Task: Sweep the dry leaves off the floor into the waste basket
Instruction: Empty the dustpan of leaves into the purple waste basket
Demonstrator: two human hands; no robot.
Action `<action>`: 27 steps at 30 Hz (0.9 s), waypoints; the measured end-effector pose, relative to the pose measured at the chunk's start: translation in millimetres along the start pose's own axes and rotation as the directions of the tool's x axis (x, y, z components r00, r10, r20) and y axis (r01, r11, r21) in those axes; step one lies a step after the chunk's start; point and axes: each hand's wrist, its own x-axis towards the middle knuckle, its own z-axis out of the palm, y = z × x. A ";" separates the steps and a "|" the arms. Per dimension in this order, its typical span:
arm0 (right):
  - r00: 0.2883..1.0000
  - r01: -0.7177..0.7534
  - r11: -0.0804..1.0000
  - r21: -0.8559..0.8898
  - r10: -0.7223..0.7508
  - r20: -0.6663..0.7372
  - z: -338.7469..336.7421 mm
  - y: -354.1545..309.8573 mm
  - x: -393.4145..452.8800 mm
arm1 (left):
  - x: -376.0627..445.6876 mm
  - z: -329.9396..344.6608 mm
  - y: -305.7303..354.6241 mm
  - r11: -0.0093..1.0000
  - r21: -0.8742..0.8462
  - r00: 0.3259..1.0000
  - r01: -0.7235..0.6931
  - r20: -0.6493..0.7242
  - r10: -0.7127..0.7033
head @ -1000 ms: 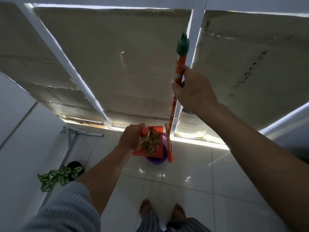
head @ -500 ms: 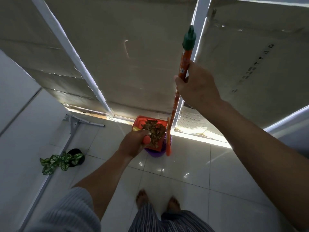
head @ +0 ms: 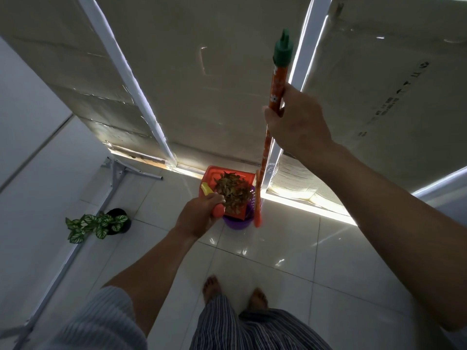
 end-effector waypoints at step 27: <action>0.999 0.021 0.999 -0.034 -0.022 -0.042 3.2 -3.9 -16.9 | -19.1 6.4 7.0 0.996 0.035 0.994 -0.082 0.070 0.079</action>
